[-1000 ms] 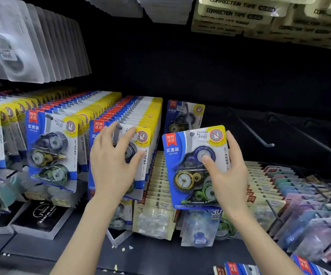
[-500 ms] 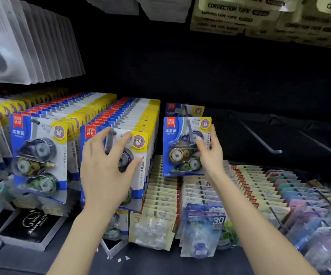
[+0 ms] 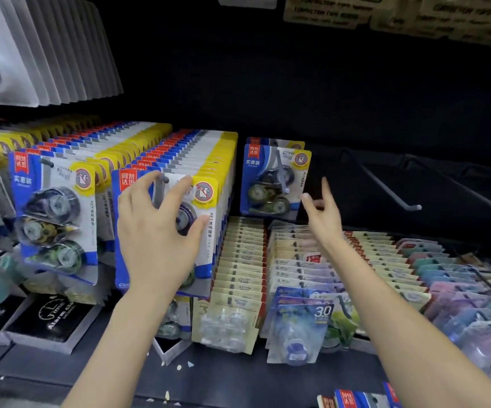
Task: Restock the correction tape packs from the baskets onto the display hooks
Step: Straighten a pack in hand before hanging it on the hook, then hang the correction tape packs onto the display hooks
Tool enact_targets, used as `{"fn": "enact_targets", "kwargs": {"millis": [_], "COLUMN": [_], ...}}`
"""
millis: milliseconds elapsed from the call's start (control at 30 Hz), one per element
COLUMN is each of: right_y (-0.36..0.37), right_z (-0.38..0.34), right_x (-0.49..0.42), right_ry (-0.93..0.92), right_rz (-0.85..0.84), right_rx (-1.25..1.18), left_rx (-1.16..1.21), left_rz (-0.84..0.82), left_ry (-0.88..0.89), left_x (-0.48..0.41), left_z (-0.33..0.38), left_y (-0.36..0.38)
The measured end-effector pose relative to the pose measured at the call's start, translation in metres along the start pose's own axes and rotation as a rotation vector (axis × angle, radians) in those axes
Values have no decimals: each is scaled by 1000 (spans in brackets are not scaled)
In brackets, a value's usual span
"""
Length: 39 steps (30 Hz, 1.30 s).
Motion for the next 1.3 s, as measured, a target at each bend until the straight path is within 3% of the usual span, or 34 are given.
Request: {"fn": "enact_targets", "kwargs": {"millis": [167,267,333,467,600,767,1000,1100,1300], "right_y": [-47,-93,-136,-240,-306,-293,-278,-277,-278], "right_z": [0,15,27,64,99,147,171,172,175], "right_x": [84,147,185,250,291,309,315,317,322], "right_ry": [-30,0,7,106,103,164,237,252,285], "right_rz": [-53,-80,-84,27,126,-31,-33,-38,-42], "right_rx": [89,138,192,360,770,768,658,584,468], "left_rx": [-9,91,222,435,451,484,587,706,613], "left_rz": [112,60,-97,-588,-944,-1057,-1288,-1261,-1277], "left_ry": [4,-3,-29,-160,-506,-586,-845,-1039,-1057], "left_x": [18,48,81,198,327,399,457,472,477], "left_z": [27,56,78,115,107,108,122,130,130], "left_y": [-17,-17,-1,57,98,108,115,116,119]}}
Point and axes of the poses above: each hand's wrist, its own x-axis away from the middle knuckle, its own y-axis out of the palm, z = x × y, the point moved 10 cm from there along -x, towards the middle knuckle, and after that the axes turned 6 degrees about y, right-handed, at the moved point
